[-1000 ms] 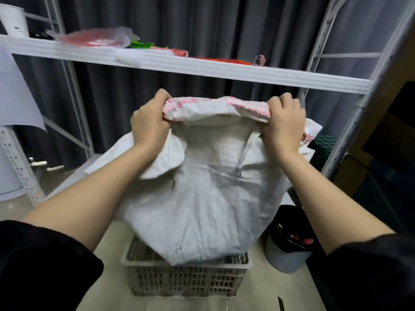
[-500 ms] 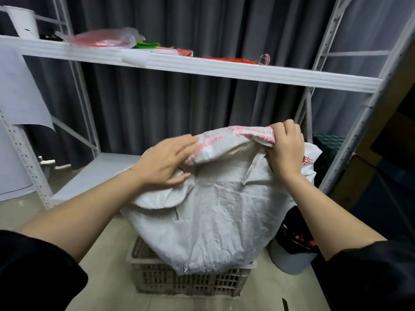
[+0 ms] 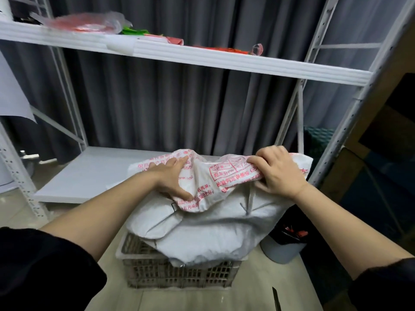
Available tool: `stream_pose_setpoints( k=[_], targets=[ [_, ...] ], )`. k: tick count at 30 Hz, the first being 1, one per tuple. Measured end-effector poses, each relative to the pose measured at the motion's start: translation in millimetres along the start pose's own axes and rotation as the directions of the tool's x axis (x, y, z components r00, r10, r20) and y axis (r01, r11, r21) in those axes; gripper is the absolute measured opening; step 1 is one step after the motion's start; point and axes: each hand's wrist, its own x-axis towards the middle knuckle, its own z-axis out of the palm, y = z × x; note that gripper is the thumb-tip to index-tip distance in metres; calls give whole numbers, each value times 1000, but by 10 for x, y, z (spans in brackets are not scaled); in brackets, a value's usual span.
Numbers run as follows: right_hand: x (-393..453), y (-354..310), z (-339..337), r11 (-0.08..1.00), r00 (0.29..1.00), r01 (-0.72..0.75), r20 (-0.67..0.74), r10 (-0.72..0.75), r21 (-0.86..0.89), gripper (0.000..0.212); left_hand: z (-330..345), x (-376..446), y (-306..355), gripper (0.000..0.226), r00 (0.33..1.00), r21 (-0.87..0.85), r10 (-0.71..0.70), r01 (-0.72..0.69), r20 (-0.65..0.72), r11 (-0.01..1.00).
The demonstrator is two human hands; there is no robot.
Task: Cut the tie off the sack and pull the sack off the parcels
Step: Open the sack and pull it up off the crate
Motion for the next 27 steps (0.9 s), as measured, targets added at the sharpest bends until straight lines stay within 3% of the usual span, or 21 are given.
stream_pose_setpoints(
  k=[2,4,6,8,10,12,14,17,19,21,22,25,26,27],
  targets=[
    [-47,-57,-48,993,990,89,106,-96,72,46,38,-5,43,137,998,105,-57,54,28,993],
    [-47,-138,-79,989,980,76,175,-98,128,47,99,-15,103,132,994,167,-113,110,9,980],
    [49,-206,-65,987,972,-34,237,-4,157,45,179,-29,189,121,989,168,-138,144,-45,975],
    [244,-271,-55,964,909,-189,404,100,185,40,231,-36,290,113,983,128,-167,175,-70,976],
    [397,-319,-16,913,757,-357,634,159,197,44,240,-46,356,102,980,122,-185,193,-77,974],
    [469,-314,34,851,557,-505,807,197,141,87,226,-59,380,78,984,166,-150,165,-100,972],
    [474,-317,106,813,398,-579,894,206,70,123,210,-93,351,51,979,209,-77,117,-190,971],
    [352,-402,279,780,254,-625,934,251,-40,135,87,-125,235,26,896,200,61,31,-439,979],
    [282,-480,386,751,263,-655,907,328,-81,133,-50,-136,187,22,733,189,208,-111,-648,976],
    [263,-524,476,732,361,-676,831,424,-80,113,-179,-158,156,9,577,318,366,-187,-730,929],
    [272,-528,508,737,420,-672,779,465,-78,94,-209,-170,156,14,536,381,411,-173,-737,908],
    [322,-517,480,774,587,-632,624,515,-44,38,-232,-221,141,25,475,421,419,-108,-774,901],
    [350,-501,430,776,631,-631,573,523,-13,28,-246,-248,113,26,469,403,400,-98,-787,910],
    [389,-472,368,768,666,-640,515,540,23,20,-263,-269,59,30,507,344,357,-123,-784,931]
  ],
)
